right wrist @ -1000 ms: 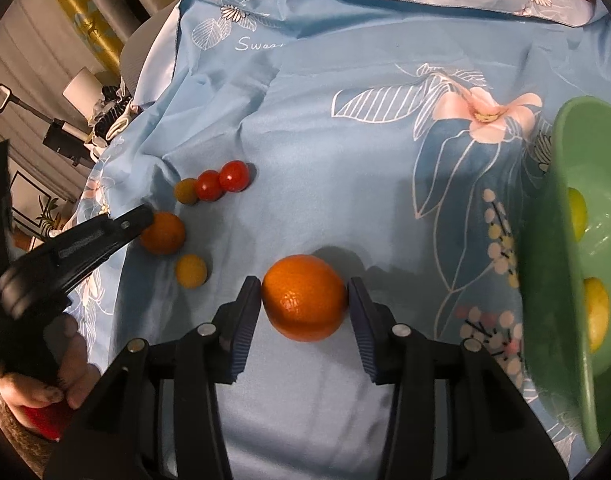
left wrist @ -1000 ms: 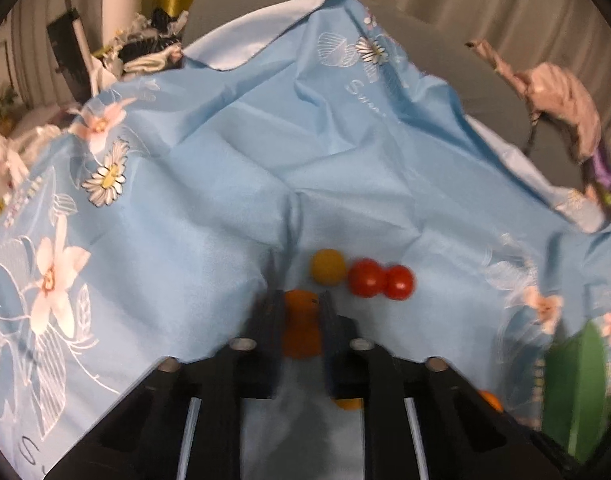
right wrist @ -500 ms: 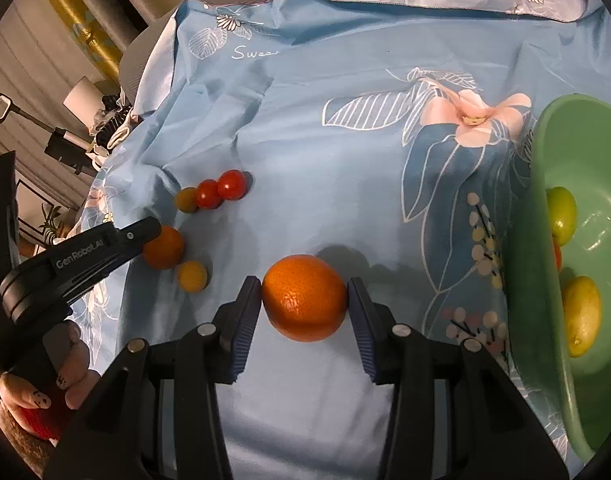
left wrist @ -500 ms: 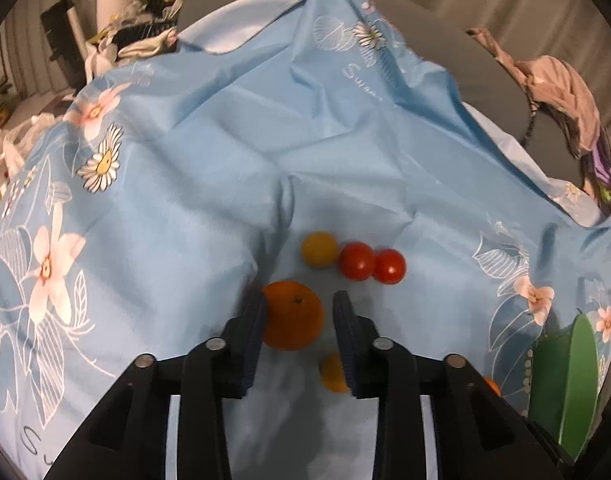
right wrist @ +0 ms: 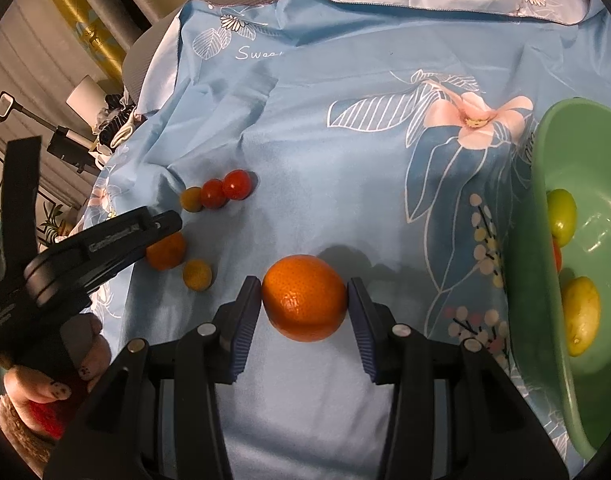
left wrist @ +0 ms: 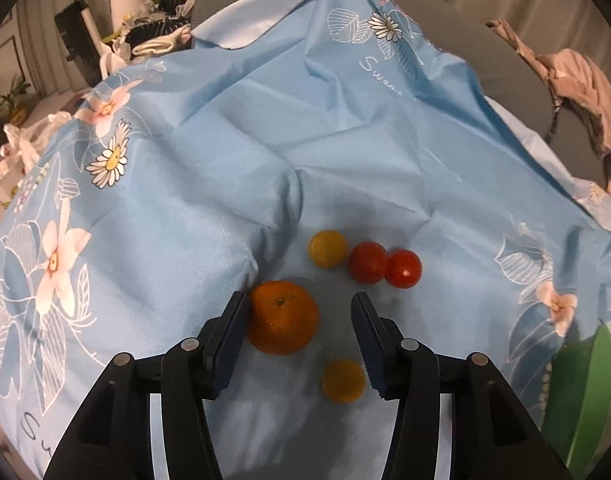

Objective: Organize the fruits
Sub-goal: 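Lift the orange in the right gripper while the left gripper lifts its orange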

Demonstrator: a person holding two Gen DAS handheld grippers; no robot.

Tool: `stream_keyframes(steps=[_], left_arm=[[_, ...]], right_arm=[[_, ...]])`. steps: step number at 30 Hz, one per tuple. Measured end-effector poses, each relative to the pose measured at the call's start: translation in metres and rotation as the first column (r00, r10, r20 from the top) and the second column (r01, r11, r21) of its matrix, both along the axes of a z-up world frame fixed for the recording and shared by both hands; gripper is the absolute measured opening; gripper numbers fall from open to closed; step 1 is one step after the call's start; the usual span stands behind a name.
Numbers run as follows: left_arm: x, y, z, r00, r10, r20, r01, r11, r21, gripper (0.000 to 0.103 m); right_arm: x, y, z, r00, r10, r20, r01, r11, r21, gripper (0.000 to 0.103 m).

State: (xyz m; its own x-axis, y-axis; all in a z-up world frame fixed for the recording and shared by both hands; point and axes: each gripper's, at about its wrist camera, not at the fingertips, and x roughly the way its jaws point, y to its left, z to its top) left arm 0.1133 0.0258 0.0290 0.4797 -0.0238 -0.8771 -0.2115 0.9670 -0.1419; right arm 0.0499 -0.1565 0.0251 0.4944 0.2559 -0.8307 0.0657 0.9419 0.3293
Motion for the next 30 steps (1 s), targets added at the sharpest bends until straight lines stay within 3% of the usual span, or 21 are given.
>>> stream_keyframes(steps=[3, 10, 13, 22, 26, 30], left_arm=[[0.002, -0.009, 0.0, 0.999, 0.031, -0.026, -0.03, 0.998, 0.057, 0.052], [-0.008, 0.001, 0.007, 0.996, 0.061, -0.068, -0.065, 0.996, -0.057, 0.052], [-0.009, 0.0, 0.001, 0.991, 0.109, -0.082, -0.11, 0.994, -0.009, 0.052], [-0.006, -0.002, -0.001, 0.988, 0.148, -0.055, -0.148, 0.989, -0.008, 0.052], [-0.006, 0.004, 0.001, 0.986, 0.158, -0.055, -0.161, 0.986, -0.052, 0.052], [-0.008, 0.019, 0.003, 0.99, 0.132, -0.049, -0.138, 0.976, -0.17, 0.052]], right_arm=[[-0.001, 0.001, 0.002, 1.0, 0.001, 0.004, -0.001, 1.0, 0.003, 0.045], [-0.005, -0.004, 0.009, 1.0, -0.007, 0.029, 0.006, 1.0, 0.022, 0.045], [-0.005, -0.005, 0.01, 1.0, -0.009, 0.028, 0.009, 1.0, 0.025, 0.045], [-0.005, -0.005, 0.01, 1.0, -0.007, 0.026, 0.006, 1.0, 0.028, 0.045], [-0.006, -0.005, 0.01, 1.0, -0.008, 0.03, 0.007, 0.999, 0.032, 0.045], [-0.007, -0.006, 0.011, 0.999, -0.012, 0.033, 0.01, 0.999, 0.039, 0.045]])
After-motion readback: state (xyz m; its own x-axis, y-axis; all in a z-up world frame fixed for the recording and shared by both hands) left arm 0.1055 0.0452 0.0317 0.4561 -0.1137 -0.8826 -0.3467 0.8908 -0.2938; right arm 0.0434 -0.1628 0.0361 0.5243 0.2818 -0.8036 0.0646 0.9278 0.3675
